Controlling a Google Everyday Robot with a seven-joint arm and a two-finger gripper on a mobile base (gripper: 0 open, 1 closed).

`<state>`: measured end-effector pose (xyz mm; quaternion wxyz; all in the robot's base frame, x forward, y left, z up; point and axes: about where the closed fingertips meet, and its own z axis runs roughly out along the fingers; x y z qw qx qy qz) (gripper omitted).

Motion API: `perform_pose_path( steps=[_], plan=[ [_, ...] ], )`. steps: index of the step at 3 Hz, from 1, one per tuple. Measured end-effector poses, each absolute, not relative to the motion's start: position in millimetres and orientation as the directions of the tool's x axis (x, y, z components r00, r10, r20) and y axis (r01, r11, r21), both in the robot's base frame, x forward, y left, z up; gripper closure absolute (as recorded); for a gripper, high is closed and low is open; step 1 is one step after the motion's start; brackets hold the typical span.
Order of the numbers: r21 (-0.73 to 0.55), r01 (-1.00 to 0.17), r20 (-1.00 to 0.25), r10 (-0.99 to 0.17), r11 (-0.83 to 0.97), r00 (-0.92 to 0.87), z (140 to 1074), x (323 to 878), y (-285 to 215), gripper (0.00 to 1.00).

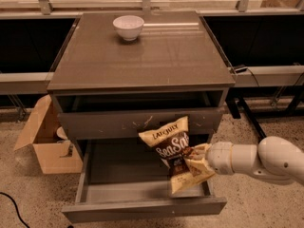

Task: Pick brown chip bag from middle drawer and place on counter

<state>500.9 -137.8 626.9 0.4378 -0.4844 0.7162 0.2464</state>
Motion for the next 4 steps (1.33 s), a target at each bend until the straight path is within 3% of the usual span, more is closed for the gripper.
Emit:
perform_pose_path(
  steps=[1,2,4],
  plan=[
    [-0.179,-0.913,-0.860,-0.510,0.366,-0.036,689.6,503.2,-133.4,1.00],
    [-0.179,-0.913,-0.860,-0.510,0.366,-0.035,689.9,503.2,-133.5,1.00],
    [-0.440,-0.821,-0.834,-0.506,0.363,0.222,822.3,519.7,-156.8,1.00]
  ],
)
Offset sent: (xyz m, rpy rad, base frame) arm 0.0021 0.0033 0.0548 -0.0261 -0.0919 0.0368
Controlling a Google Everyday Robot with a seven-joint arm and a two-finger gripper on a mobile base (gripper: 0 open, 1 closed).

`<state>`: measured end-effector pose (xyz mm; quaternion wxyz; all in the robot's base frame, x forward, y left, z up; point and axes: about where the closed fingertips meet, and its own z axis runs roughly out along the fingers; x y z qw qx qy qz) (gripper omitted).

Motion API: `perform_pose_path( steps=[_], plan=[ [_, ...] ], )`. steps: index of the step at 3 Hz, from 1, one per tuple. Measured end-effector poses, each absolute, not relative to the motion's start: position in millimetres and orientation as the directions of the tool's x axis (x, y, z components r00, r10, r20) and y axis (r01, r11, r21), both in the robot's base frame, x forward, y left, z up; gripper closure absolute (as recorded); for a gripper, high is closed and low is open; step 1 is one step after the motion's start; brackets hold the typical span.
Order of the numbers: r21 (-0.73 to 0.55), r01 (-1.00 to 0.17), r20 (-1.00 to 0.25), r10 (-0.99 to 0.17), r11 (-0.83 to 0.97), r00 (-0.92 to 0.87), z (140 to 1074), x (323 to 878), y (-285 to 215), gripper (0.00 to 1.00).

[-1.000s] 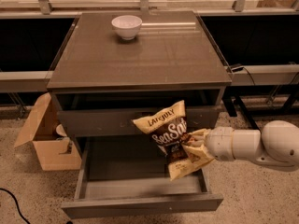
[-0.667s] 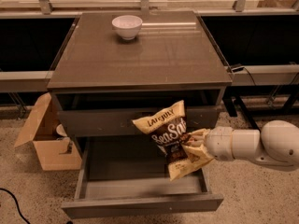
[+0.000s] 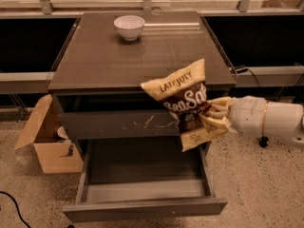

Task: Pick brown chip bag from middle drawer and place on counter

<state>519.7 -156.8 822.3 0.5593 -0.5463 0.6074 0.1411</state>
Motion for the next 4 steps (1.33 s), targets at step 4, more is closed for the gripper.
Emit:
perform_pose_path(
  steps=[4],
  plan=[
    [-0.573,-0.726,-0.797,-0.467,0.380,0.384,943.7,647.4,-159.3,1.00]
  ],
)
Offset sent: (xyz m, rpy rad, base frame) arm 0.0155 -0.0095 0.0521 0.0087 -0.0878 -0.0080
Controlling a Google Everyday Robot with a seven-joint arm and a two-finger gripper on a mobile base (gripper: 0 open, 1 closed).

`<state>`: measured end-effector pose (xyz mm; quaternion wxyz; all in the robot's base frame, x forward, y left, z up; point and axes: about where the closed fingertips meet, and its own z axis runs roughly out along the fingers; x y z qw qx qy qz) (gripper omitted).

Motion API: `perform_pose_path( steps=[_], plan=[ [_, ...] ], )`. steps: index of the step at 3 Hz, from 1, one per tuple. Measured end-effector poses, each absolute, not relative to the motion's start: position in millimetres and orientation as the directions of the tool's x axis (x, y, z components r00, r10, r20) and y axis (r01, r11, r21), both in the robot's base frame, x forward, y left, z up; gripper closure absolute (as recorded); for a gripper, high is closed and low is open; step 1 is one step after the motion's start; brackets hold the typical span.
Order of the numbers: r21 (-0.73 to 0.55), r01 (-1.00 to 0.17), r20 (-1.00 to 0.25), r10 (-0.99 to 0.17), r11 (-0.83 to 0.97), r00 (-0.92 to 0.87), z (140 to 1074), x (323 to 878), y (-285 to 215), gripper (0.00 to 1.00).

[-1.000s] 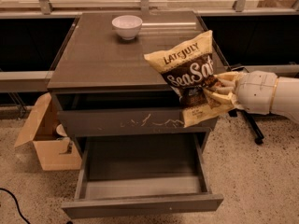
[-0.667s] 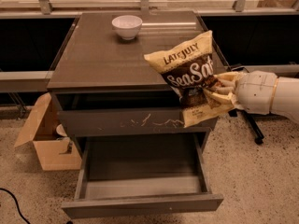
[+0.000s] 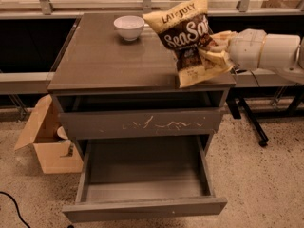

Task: Pick brown chip bag from middle drawer and place on counter

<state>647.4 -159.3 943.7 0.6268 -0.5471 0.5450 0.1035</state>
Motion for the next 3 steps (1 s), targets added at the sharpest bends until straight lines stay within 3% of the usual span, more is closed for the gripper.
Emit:
perform_pose_path(
  steps=[1,3],
  plan=[
    [-0.583,-0.715,-0.794,-0.456,0.385,0.402,954.9,691.4,-148.9,1.00],
    [-0.530,-0.713,-0.831,-0.448,0.460,0.328,939.2,768.6,-151.0,0.58]
  ],
)
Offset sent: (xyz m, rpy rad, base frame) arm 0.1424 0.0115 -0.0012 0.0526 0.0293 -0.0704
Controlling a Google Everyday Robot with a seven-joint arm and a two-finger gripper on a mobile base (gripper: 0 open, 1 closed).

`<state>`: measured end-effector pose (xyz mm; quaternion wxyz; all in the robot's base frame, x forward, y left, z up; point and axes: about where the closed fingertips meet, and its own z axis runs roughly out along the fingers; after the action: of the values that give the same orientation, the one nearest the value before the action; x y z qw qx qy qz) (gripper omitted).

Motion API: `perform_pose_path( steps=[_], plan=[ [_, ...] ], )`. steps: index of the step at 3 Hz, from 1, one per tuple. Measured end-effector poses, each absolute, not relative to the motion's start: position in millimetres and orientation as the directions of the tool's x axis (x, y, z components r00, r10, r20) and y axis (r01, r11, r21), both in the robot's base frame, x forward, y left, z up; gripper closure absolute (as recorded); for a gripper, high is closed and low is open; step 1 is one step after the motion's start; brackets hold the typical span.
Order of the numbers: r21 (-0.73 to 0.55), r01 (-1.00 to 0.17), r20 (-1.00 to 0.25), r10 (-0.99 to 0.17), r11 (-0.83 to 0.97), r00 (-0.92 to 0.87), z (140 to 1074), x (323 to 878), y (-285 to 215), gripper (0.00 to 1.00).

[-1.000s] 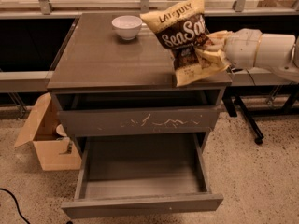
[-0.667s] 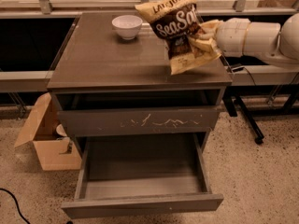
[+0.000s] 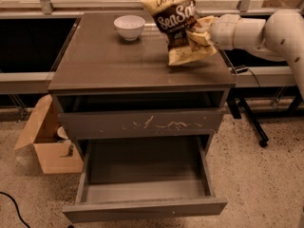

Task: Pick brown chip bag from middle drawer and place on counter

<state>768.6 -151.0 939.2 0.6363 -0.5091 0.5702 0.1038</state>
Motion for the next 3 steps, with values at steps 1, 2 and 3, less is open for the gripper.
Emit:
perform_pose_path(
  steps=[1,2,3],
  plan=[
    [-0.496,-0.708,-0.851,-0.444,0.503,0.281,926.5,790.3,-161.0,0.34],
    [-0.469,-0.704,-0.865,-0.438,0.533,0.245,916.4,804.1,-168.2,0.11],
    [-0.456,-0.702,-0.872,-0.433,0.546,0.230,912.0,810.7,-171.8,0.00]
  ],
)
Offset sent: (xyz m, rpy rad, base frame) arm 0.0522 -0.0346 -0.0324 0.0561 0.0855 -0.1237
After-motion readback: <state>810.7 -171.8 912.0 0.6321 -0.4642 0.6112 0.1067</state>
